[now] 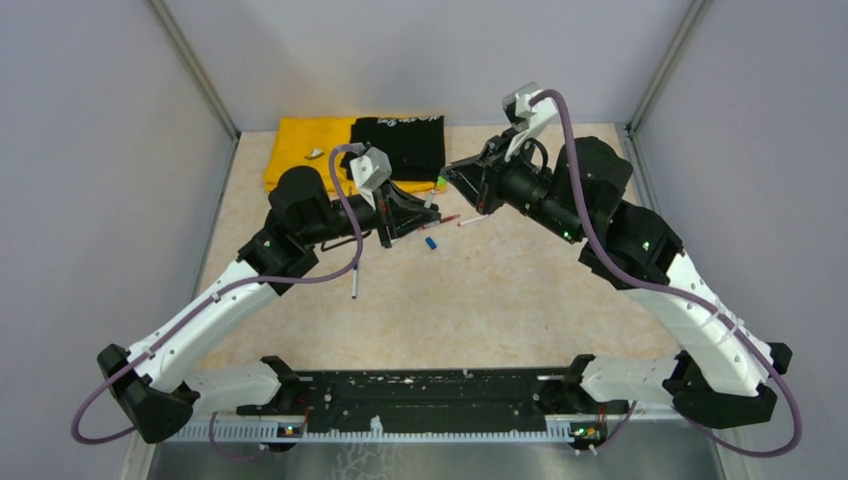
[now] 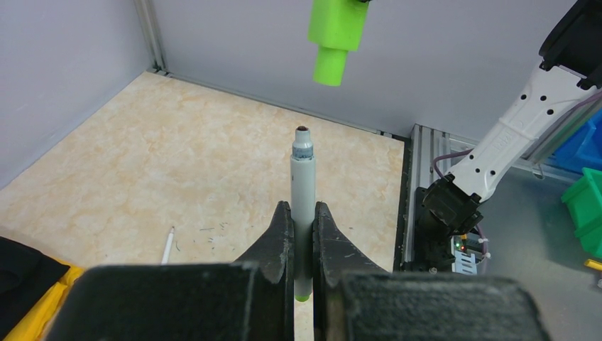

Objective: Insert the pens into the pen caps
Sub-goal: Insert the pen cap onto the pen.

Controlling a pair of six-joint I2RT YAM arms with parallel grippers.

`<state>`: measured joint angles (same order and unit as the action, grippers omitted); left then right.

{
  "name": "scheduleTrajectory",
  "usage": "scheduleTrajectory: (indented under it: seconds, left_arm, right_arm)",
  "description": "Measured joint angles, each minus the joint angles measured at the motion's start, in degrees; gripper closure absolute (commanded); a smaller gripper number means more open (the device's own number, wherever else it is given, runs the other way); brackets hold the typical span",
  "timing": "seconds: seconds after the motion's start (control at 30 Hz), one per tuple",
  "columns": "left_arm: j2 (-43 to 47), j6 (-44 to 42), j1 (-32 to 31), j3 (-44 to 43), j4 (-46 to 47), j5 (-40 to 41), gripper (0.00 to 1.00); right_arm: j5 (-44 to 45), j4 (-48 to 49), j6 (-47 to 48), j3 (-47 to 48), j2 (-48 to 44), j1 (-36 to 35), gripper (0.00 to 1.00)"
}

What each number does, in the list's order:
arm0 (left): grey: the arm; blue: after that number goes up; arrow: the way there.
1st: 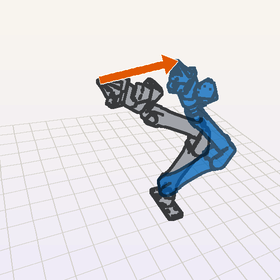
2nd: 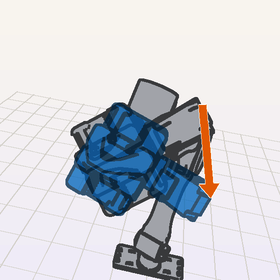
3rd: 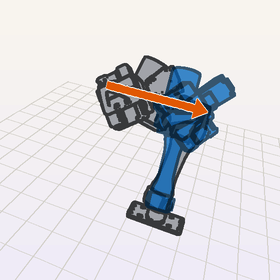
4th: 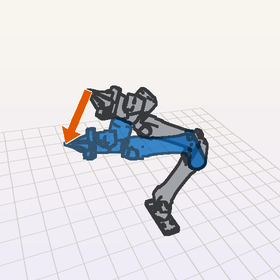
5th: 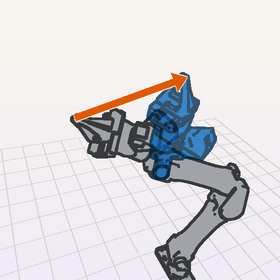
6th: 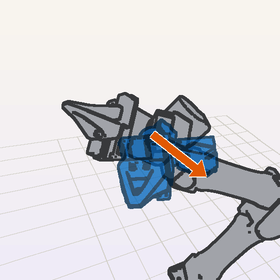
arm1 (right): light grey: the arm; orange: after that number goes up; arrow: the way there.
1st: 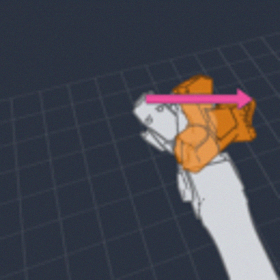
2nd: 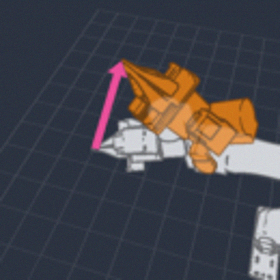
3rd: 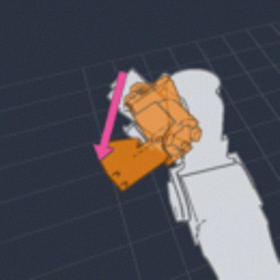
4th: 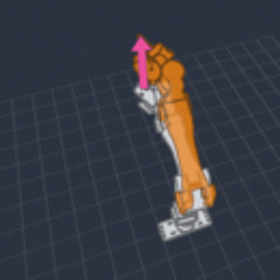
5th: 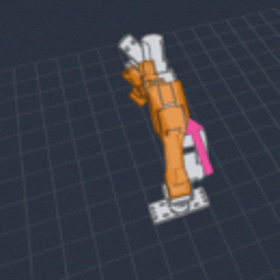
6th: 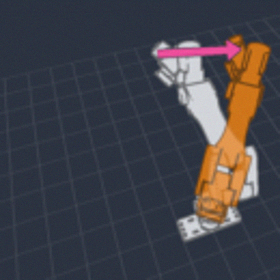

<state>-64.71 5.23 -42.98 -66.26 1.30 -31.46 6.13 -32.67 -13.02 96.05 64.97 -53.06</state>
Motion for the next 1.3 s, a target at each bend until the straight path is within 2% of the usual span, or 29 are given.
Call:
scheduleTrajectory:
  seconds: [1.3]
  left_arm:
    - [0.0, -0.4, 0.0, 0.0, -0.1, 0.0, 1.0]
  right_arm:
    - [-0.2, -1.2, 0.0, 0.0, 2.1, 0.0, 1.0]
